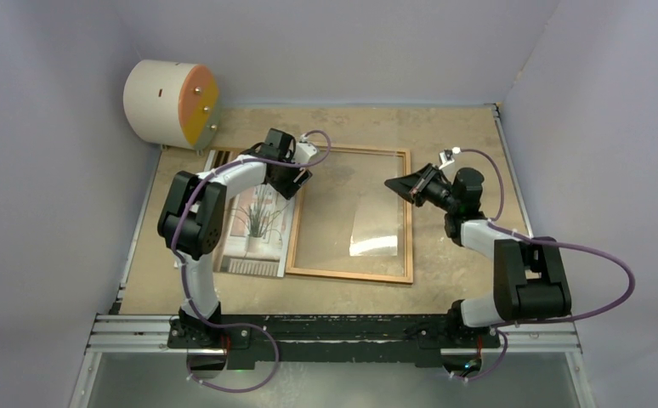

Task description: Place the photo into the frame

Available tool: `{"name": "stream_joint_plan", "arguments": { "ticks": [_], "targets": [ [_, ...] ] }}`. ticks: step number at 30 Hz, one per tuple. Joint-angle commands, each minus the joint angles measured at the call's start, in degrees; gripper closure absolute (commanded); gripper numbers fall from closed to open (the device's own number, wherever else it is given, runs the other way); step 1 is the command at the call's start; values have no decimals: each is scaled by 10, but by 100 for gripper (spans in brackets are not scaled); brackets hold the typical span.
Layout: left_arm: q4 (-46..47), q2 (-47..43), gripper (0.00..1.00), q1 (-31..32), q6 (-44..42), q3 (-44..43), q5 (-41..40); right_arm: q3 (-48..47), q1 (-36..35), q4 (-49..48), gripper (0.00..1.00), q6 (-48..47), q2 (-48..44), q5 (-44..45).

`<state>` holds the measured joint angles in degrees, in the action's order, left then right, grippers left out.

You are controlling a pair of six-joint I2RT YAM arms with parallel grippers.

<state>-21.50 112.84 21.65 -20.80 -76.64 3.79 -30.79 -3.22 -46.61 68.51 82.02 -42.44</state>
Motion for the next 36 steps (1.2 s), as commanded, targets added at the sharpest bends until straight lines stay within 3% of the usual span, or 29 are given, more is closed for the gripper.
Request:
{"name": "stream_joint_plan", "arguments": {
  "ticks": [1, 17, 36],
  "targets": [
    [-2, 24, 33, 14, -11, 24, 2, -21, -13, 33, 100, -9, -14, 13],
    [0, 16, 33, 17, -16, 31, 1, -87, -36, 135, 100, -8, -4, 68],
    [-12, 9, 33, 14, -8, 25, 16, -106, -57, 293, 100, 23, -63, 162]
  ]
}}
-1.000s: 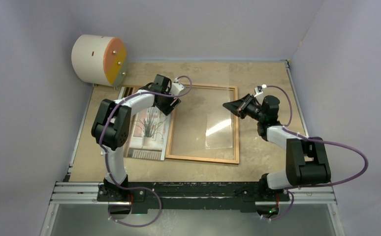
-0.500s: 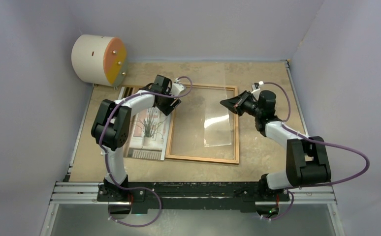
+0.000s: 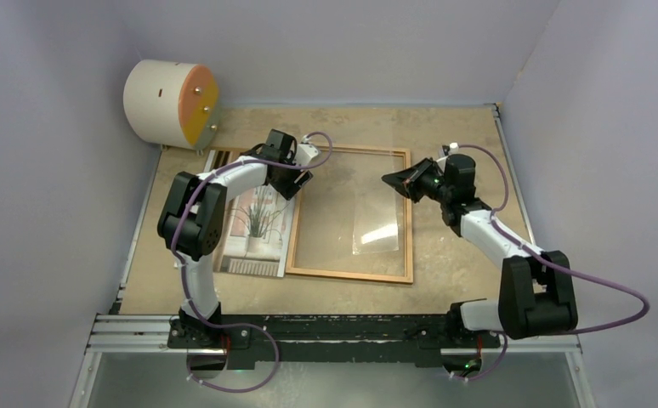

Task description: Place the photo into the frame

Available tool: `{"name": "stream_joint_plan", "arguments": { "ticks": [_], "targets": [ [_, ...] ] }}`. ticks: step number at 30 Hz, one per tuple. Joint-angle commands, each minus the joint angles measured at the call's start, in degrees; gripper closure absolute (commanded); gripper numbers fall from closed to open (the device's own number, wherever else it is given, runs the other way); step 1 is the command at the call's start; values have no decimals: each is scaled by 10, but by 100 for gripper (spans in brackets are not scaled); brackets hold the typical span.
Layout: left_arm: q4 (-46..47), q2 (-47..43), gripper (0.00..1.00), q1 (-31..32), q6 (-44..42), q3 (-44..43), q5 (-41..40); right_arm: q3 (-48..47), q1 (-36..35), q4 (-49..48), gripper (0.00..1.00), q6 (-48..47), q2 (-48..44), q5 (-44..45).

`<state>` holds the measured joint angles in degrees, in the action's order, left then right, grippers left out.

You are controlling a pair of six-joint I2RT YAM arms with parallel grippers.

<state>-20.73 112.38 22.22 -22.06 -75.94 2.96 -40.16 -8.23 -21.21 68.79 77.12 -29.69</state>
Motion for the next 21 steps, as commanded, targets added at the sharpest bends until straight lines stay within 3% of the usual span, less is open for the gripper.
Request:
{"name": "stream_joint_plan", "arguments": {
  "ticks": [1, 21],
  "targets": [
    [-23, 13, 33, 6, 8, 15, 30, -12, -7, 38, 100, 25, -17, 35],
    [-22, -8, 34, -21, 43, 36, 98, -49, -34, 71, 100, 37, -46, 67]
  ]
}}
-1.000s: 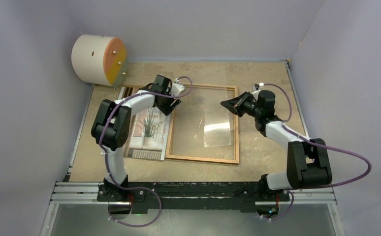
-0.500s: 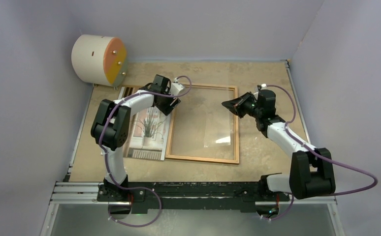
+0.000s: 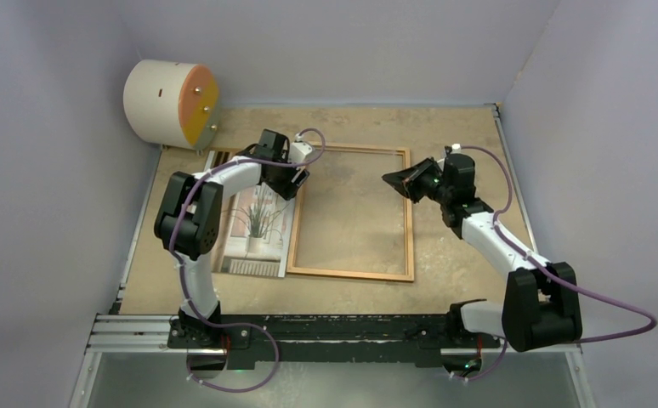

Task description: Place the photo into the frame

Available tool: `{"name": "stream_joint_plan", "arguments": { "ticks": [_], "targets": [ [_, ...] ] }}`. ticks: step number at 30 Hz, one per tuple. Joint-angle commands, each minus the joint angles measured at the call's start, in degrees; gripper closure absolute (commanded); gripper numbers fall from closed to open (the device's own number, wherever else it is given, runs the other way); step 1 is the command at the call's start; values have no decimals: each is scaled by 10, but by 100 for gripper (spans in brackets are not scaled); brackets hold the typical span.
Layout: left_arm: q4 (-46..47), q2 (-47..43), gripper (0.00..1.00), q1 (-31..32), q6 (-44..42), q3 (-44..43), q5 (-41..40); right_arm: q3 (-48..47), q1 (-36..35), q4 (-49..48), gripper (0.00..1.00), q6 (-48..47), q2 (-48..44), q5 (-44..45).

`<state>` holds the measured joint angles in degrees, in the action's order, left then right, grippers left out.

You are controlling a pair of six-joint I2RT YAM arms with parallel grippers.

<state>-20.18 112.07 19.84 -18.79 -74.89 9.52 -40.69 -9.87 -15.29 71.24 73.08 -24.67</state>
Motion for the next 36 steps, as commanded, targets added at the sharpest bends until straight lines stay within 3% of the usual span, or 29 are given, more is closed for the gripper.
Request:
{"name": "stream_joint_plan", "arguments": {
  "ticks": [1, 13, 28, 36],
  "targets": [
    [-28, -5, 34, 3, 10, 26, 32, -50, -20, 15, 100, 13, -5, 20],
    [-22, -8, 34, 3, -2, 34, 22, -75, -48, 24, 100, 16, 12, 40],
    [-19, -12, 34, 3, -4, 34, 7, -68, -25, 39, 100, -108, 44, -39],
    [-20, -10, 34, 3, -6, 33, 2, -46, 0, 68, 100, -138, 27, -23]
  ]
}}
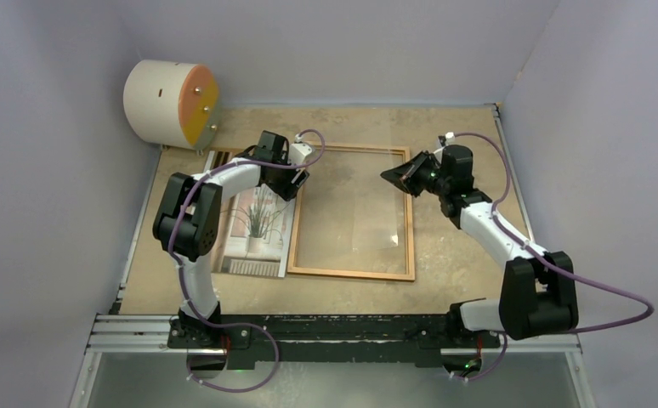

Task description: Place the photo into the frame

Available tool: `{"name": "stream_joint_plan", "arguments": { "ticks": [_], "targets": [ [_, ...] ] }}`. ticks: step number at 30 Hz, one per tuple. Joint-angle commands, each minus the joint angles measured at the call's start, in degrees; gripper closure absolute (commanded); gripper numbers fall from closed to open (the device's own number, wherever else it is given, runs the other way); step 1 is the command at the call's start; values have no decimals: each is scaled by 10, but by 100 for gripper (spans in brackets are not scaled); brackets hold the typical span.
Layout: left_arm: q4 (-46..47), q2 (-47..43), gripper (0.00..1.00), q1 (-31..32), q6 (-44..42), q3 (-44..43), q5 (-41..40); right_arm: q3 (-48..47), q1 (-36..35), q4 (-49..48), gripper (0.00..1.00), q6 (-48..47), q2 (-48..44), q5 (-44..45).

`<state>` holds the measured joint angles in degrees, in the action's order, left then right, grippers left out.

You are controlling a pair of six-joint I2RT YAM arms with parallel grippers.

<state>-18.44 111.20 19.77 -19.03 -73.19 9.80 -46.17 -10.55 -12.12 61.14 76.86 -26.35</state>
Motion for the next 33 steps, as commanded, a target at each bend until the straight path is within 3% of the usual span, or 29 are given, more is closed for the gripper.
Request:
{"name": "stream_joint_plan", "arguments": {
  "ticks": [1, 23, 33],
  "targets": [
    [-37, 0, 34, 3, -4, 15, -2, 10, 11, 41, 100, -42, -14, -4],
    [-35, 2, 34, 4, -12, 18, -9, 32, 35, 41, 94, -97, 23, -25],
    [-35, -1, 34, 4, -15, 20, -13, 10, 35, 33, 59, -131, 82, -6]
  ]
}}
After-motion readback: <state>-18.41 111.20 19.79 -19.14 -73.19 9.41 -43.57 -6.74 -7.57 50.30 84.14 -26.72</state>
